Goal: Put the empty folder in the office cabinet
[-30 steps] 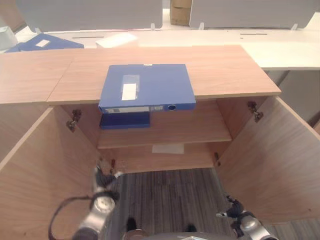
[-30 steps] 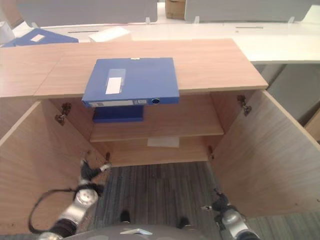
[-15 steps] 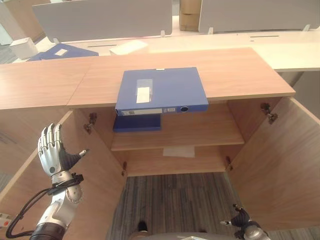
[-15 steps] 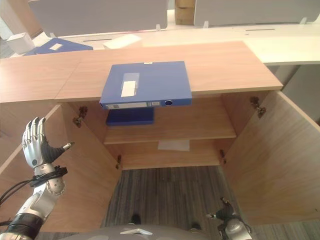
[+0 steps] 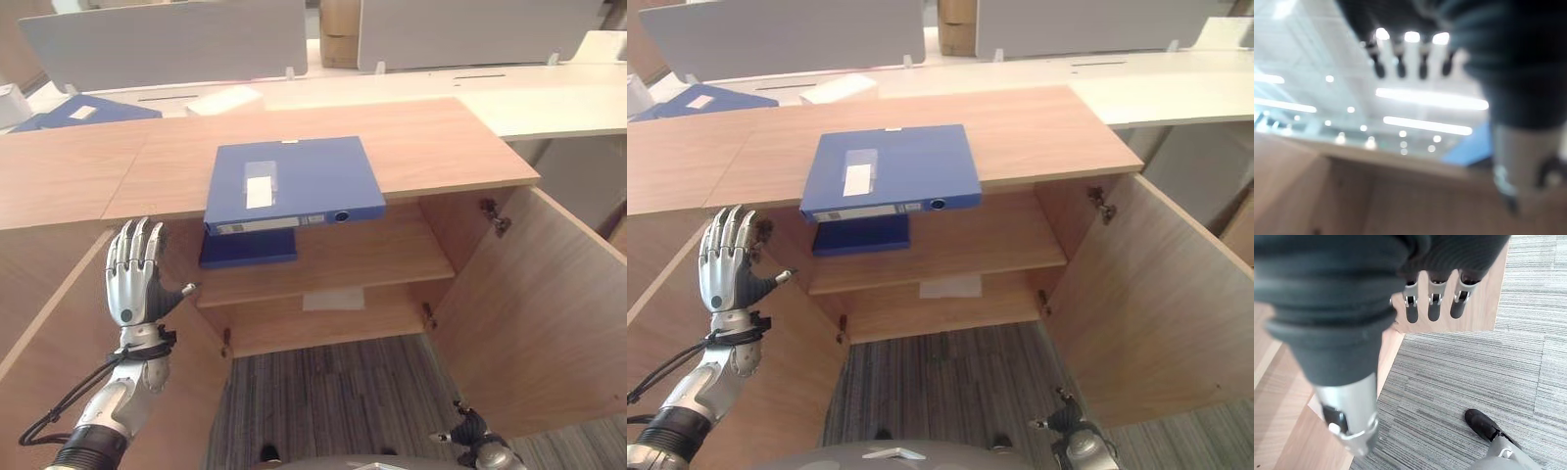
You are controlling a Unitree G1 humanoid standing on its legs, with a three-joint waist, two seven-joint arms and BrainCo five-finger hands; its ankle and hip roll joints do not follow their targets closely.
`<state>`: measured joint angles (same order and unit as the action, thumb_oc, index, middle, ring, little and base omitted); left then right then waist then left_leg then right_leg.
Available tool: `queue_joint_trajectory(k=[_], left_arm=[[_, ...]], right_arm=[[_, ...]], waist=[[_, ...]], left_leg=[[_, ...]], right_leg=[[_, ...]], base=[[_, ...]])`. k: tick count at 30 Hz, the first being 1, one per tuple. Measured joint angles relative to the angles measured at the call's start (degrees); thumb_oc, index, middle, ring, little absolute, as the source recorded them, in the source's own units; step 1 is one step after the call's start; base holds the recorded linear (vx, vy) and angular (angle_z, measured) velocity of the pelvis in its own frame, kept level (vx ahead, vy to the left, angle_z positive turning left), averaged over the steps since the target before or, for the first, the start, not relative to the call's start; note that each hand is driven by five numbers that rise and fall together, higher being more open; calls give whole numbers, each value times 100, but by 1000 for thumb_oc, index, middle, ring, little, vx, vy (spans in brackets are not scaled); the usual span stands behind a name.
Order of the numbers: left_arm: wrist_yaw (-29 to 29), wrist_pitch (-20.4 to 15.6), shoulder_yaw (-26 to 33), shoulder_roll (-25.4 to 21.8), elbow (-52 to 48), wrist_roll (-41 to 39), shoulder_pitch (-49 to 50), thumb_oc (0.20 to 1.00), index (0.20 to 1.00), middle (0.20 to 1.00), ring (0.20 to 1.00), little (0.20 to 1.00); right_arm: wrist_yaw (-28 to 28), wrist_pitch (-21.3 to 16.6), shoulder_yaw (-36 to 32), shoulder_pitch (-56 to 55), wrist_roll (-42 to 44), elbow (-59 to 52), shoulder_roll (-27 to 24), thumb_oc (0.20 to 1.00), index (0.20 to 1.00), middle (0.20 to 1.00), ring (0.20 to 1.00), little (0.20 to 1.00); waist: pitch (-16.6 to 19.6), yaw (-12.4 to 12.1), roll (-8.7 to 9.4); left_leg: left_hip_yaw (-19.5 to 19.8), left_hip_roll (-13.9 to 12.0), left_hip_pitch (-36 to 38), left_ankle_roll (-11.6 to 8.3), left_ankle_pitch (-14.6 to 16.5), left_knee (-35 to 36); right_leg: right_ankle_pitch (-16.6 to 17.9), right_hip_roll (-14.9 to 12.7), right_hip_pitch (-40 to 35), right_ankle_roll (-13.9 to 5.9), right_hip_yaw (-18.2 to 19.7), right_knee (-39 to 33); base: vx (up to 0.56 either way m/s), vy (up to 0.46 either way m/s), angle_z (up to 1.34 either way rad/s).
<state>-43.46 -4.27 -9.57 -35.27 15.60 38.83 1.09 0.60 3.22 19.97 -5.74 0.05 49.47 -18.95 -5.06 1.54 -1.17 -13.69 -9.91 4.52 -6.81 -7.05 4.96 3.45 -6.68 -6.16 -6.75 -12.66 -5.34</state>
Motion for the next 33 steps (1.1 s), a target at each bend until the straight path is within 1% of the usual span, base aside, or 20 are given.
queue_joint_trajectory(k=[2, 4, 5, 6, 8, 9, 11, 13, 16, 18, 20, 22, 24, 25, 26, 31, 33], left_arm=[[-69, -1, -198, -22, 24, 2, -219, 1000, 1000, 1000, 1000, 1000], [-105, 1, -329, -21, 29, 38, -363, 1000, 1000, 1000, 1000, 1000], [-105, 1, -329, -21, 29, 38, -363, 1000, 1000, 1000, 1000, 1000], [-134, -2, -476, -20, 44, 43, -492, 1000, 1000, 1000, 1000, 1000], [-182, 5, -581, -20, 88, 43, -587, 1000, 1000, 1000, 1000, 1000], [-241, 0, -622, -9, 144, 65, -641, 1000, 1000, 1000, 1000, 1000], [-331, 12, -764, 3, 489, 111, -867, 1000, 1000, 1000, 1000, 1000], [-391, 26, -872, 7, 699, 111, -1033, 1000, 1000, 1000, 1000, 1000], [-449, 97, -912, 11, 795, 109, -1112, 1000, 1000, 1000, 1000, 1000], [-452, 162, -1088, 25, 996, 107, -1281, 1000, 1000, 1000, 1000, 1000], [-452, 168, -1108, 35, 1094, 107, -1291, 1000, 1000, 1000, 1000, 1000], [-468, 178, -1121, 95, 1281, 108, -1327, 1000, 1000, 1000, 1000, 1000], [-477, 222, -1206, 242, 1632, 100, -1505, 1000, 1000, 1000, 1000, 1000], [-477, 222, -1206, 242, 1632, 100, -1505, 1000, 1000, 1000, 1000, 1000], [-479, 236, -1258, 257, 1703, 97, -1528, 1000, 1000, 1000, 1000, 1000], [-489, 294, -1302, 266, 2087, 96, -1677, 1000, 1000, 1000, 1000, 1000], [-506, 352, -1299, 265, 2190, 91, -1712, 1000, 1000, 1000, 1000, 1000]], right_arm=[[-2, -43, 5, -23, 0, 10, 0, 1000, 1000, 1000, 1000, 1000], [-4, -77, 16, -13, -1, 1, 4, 1000, 1000, 1000, 1000, 1000], [-4, -77, 16, -13, -1, 1, 4, 1000, 1000, 1000, 1000, 1000], [-5, -83, 16, -13, -1, 0, 0, 1000, 1000, 1000, 1000, 1000], [-6, -87, 16, -22, -1, 2, 1, 1000, 1000, 1000, 1000, 1000], [-7, -91, 24, -20, -2, 3, 2, 1000, 1000, 1000, 1000, 1000], [-12, -94, 44, -33, -3, 8, 1, 1000, 1000, 1000, 1000, 1000], [-14, -102, 59, -51, -3, 46, 0, 1000, 1000, 1000, 1000, 1000], [-16, -154, 59, -72, -3, 45, -1, 1000, 1000, 1000, 1000, 1000], [-21, -166, 61, -76, -3, 50, -1, 1000, 1000, 1000, 1000, 1000], [-51, -203, 64, -64, -4, 47, -1, 1000, 1000, 1000, 1000, 1000], [-61, -211, 66, -82, -6, 49, -3, 1000, 1000, 1000, 1000, 1000], [-70, -211, 81, -85, -7, 55, -5, 1000, 1000, 1000, 1000, 1000], [-70, -211, 81, -85, -7, 55, -5, 1000, 1000, 1000, 1000, 1000], [-85, -216, 96, -75, -7, 56, -4, 1000, 1000, 1000, 1000, 1000], [-120, -271, 169, -76, -7, 58, -5, 1000, 1000, 1000, 1000, 1000], [-124, -323, 208, -79, -8, 55, -7, 1000, 1000, 1000, 1000, 1000]], waist=[[8, 39, -11], [20, 117, -27], [20, 117, -27], [36, 153, -50], [47, 199, -64], [63, 274, -71], [115, 285, -88], [186, 381, -76], [227, 450, -57], [228, 492, -55], [228, 507, -55], [229, 584, -53], [246, 581, -52], [246, 581, -52], [277, 582, -39], [331, 659, 41], [335, 739, 51]], left_leg=[[-13, 1, -1, 19, 14, 1], [-24, 1, 5, 19, 14, 1], [-24, 1, 5, 19, 14, 1], [-84, 0, 34, 18, 13, 1], [-110, 0, 49, 17, 14, 1], [-122, 0, 58, 15, 16, 1], [-196, -6, 92, 0, 28, 1], [-245, -6, 93, 0, 35, 2], [-316, -6, 105, 17, 46, 2], [-352, -5, 122, 18, 45, 2], [-397, -5, 159, 21, 48, 2], [-418, -8, 191, 28, 66, 3], [-450, -8, 195, 21, 87, 3], [-450, -8, 195, 21, 87, 3], [-496, -9, 191, 17, 91, 3], [-547, -8, 192, 23, 90, 3], [-568, -6, 198, 24, 92, 4]], right_leg=[[6, -1, -2, -6, 17, 2], [9, -2, 2, -7, 30, 2], [9, -2, 2, -7, 30, 2], [19, 2, 7, -3, 94, 4], [23, 2, 5, -2, 118, 5], [25, 1, 11, -3, 128, 5], [34, 9, 20, -1, 209, 5], [41, 9, 65, -5, 258, 4], [72, 11, 88, 2, 333, 25], [93, 12, 99, -12, 385, 27], [98, 12, 96, -11, 425, 26], [101, 13, 106, -13, 447, 8], [99, 14, 121, -11, 496, 1], [99, 14, 121, -11, 496, 1], [99, 20, 163, -8, 567, 1], [131, 21, 191, -35, 613, 2], [135, 19, 193, -36, 634, 1]], base=[[5, 7, -4], [3, 4, -2], [7, 6, -11], [4, 3, -10], [15, 9, -10], [19, 12, -12], [19, 11, -18], [14, 9, -13], [13, 8, -12], [9, 9, -9], [7, 8, -11], [18, 15, -9], [15, 11, -5], [6, 6, -12], [7, 9, -12], [8, 23, -7], [2, 30, -5]])
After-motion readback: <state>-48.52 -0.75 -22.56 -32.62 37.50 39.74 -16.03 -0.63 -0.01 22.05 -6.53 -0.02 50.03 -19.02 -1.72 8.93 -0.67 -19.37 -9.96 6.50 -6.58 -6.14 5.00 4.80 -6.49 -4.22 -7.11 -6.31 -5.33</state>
